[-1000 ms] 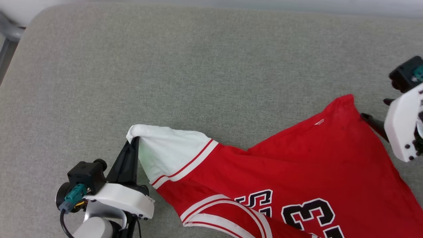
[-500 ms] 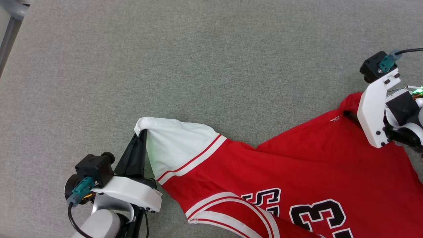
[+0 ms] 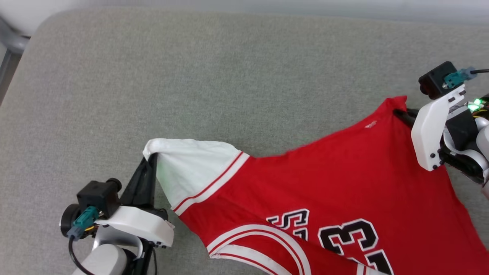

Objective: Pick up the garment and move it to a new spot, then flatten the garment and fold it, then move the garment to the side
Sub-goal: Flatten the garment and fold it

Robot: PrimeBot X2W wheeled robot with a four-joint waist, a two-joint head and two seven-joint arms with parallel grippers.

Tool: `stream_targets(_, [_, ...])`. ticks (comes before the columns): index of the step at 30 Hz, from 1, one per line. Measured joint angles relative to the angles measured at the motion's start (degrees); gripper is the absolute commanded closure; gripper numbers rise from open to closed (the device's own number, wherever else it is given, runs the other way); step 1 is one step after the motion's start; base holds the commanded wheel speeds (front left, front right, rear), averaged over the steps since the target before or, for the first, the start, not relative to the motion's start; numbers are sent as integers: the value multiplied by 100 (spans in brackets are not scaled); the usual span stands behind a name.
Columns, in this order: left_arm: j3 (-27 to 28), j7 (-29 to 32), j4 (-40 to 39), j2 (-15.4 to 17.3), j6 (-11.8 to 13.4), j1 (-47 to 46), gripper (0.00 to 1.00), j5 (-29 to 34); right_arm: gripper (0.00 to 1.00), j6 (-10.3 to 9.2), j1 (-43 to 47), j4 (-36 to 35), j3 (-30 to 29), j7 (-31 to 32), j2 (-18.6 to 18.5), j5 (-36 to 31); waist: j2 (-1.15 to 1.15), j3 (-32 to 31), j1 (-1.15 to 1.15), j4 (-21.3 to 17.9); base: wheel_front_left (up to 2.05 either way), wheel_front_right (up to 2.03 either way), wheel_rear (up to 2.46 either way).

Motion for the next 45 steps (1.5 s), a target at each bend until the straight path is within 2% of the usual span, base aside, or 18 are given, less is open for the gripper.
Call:
stream_targets(6, [85,159,-234,383,8,-23,100,100,100,0,93,-325,-258,-846,-152,45,0,-412,0,-209,0,0,0])
stream_targets(10, [174,353,-469,644,-45,-403,100,224,100,0,137,-626,-624,-1222,-241,53,0,-638,0,-356,0,0,0])
stream_targets(15, [297,643,-812,918,-166,-1155,100,334,100,0,232,-1067,-1180,-1408,-265,-90,0,-810,0,-534,0,0,0])
stream_targets(19, [336,871,-940,1005,-311,-1913,100,453,100,-1,237,-1461,-1661,-1389,-197,-290,0,-858,-1,-662,0,0,0])
stream_targets(27, [301,1234,-872,932,-659,-3524,100,597,100,-1,128,-2221,-2527,-976,99,-659,0,-747,-1,-820,0,0,0])
stream_targets(32, [236,1402,-692,829,-859,-4468,100,736,100,-1,-230,-2434,-2904,-645,285,-873,0,-538,0,-881,0,0,0])
stream_targets(37, [207,1513,-267,638,-1114,-5453,100,748,100,-1,-911,-2352,-3065,-392,428,-1076,0,-212,0,-910,0,0,0])
stream_targets(42, [179,1584,404,428,-1372,-6544,100,782,100,-1,-1771,-1936,-3030,-274,498,-1337,0,210,0,-914,0,0,0])
stream_targets(45, [124,1596,849,414,-1544,-7228,100,968,100,-1,-2358,-1611,-2951,-292,548,-1393,0,490,0,-924,0,0,0])
